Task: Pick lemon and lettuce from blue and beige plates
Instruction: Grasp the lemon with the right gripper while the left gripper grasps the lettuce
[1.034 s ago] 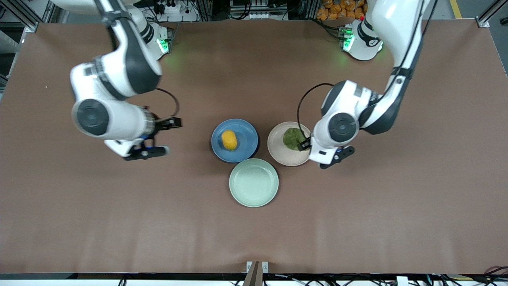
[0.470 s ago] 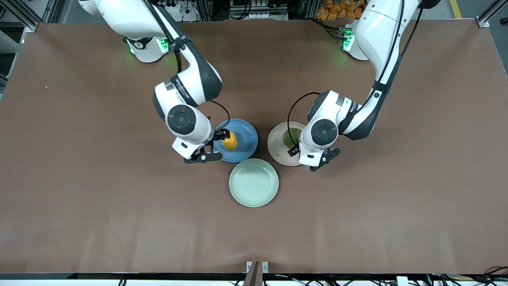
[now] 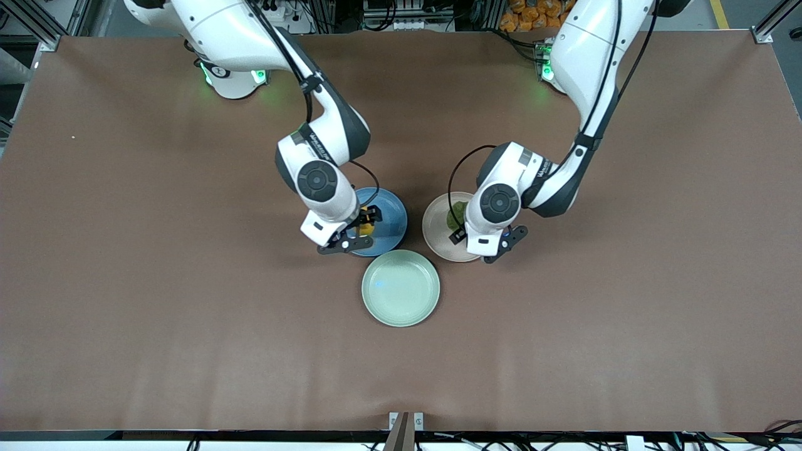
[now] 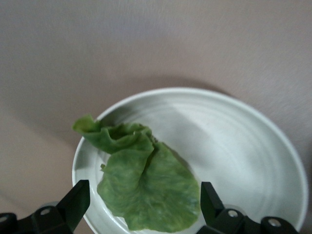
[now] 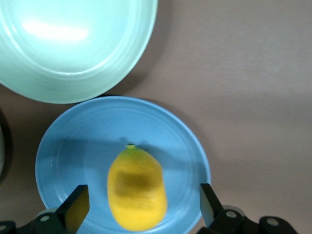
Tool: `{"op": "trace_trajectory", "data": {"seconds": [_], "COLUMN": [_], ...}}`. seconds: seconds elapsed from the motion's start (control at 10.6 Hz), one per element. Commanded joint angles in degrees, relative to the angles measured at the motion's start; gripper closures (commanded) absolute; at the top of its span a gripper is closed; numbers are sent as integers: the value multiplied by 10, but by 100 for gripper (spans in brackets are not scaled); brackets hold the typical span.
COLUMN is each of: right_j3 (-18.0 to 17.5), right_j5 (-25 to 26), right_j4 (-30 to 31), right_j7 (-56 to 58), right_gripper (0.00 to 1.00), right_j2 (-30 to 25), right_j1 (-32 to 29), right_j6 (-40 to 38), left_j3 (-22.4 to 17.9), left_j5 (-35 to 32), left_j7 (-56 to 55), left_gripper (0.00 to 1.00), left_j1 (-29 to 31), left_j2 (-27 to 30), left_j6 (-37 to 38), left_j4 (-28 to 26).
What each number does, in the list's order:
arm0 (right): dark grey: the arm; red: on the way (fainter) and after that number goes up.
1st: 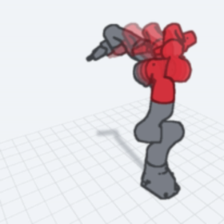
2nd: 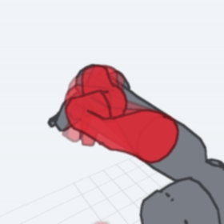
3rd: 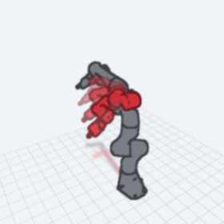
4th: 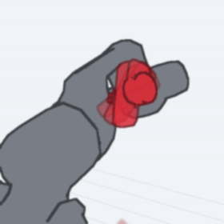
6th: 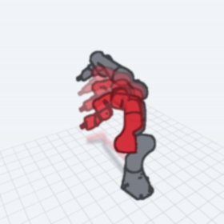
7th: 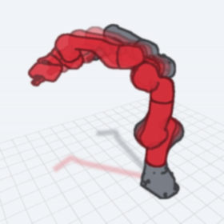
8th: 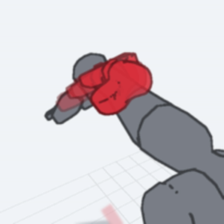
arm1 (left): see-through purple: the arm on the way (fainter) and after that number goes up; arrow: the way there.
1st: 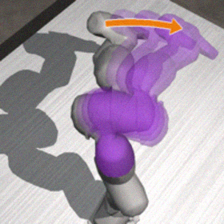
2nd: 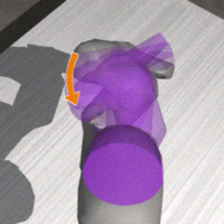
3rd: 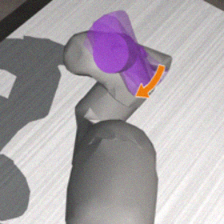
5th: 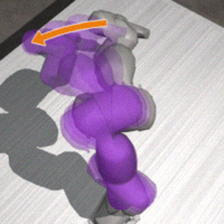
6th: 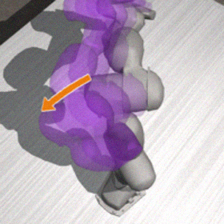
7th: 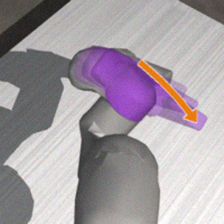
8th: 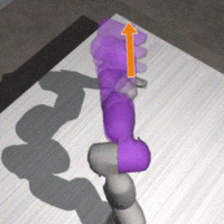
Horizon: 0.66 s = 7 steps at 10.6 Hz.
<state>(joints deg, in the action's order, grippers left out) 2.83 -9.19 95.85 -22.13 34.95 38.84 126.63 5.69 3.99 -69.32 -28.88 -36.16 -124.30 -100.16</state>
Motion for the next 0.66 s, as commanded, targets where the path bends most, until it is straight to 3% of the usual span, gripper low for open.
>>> {"op": "trace_trajectory", "data": {"seconds": [0.0, 0.19, 0.47, 0.56], "right_j3": [6, 6, 6, 5], "right_j5": [4, 14, 15, 15], "right_j4": [2, 13, 39, 38], "right_j7": [-7, -7, -8, -8], "right_gripper": [0, 0, 3, 19], "right_j2": [22, 27, 28, 28], "right_j1": [18, 18, 27, 27], "right_j6": [28, 33, 67, 62], "left_j3": [-2, -2, -2, -2], "left_j5": [-13, -13, -14, -14], "left_j7": [-21, -21, -20, -20], "left_gripper": [0, 0, 52, 70], "left_j1": [-12, -13, -14, -14], "left_j2": [2, -8, -15, -16], "left_j6": [-11, -25, -38, -42], "left_j4": [-14, -14, -14, -14]}}
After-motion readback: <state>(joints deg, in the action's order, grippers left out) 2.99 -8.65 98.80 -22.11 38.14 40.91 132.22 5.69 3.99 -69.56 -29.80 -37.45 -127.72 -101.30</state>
